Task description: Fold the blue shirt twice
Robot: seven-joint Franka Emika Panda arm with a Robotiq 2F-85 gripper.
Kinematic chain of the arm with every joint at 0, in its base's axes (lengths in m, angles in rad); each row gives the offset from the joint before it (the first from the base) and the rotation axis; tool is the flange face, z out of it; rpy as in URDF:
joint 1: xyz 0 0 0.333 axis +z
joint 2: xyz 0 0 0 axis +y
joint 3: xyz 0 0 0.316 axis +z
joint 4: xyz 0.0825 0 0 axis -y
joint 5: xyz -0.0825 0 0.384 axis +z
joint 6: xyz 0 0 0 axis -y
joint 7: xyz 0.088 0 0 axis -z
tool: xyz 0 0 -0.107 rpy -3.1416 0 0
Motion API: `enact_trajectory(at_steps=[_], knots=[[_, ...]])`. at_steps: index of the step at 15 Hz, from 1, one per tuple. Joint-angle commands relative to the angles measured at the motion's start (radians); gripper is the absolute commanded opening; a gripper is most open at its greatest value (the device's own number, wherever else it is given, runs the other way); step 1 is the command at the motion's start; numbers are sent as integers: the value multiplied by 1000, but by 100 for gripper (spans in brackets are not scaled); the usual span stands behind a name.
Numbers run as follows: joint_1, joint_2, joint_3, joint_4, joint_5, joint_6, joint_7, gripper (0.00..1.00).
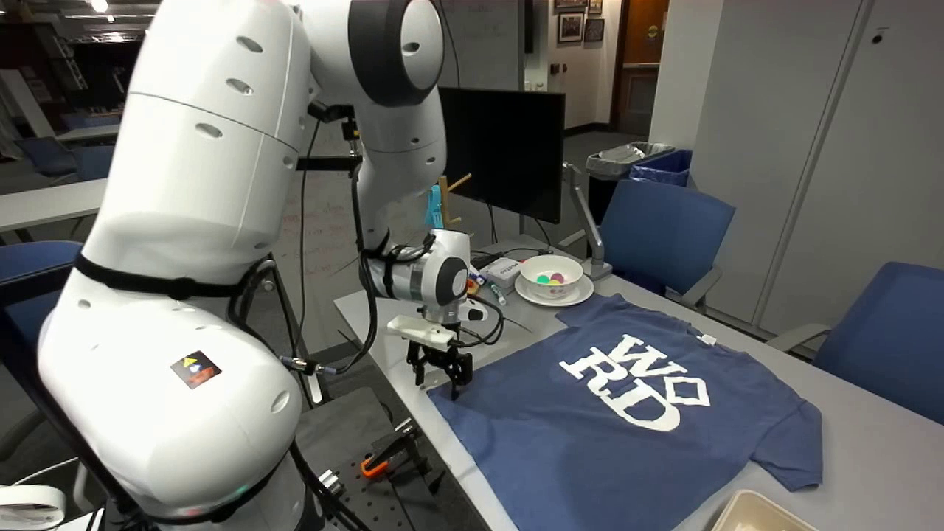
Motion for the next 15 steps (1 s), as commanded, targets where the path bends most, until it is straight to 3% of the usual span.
enact_trajectory(at_steps=[1,3,11,15], knots=[[34,57,-40,37,-12,17,26,75],[34,59,-40,41,-8,16,27,65],[14,26,-18,21,17,6,21,3],[-59,0,52,-11,95,-52,-70,2]])
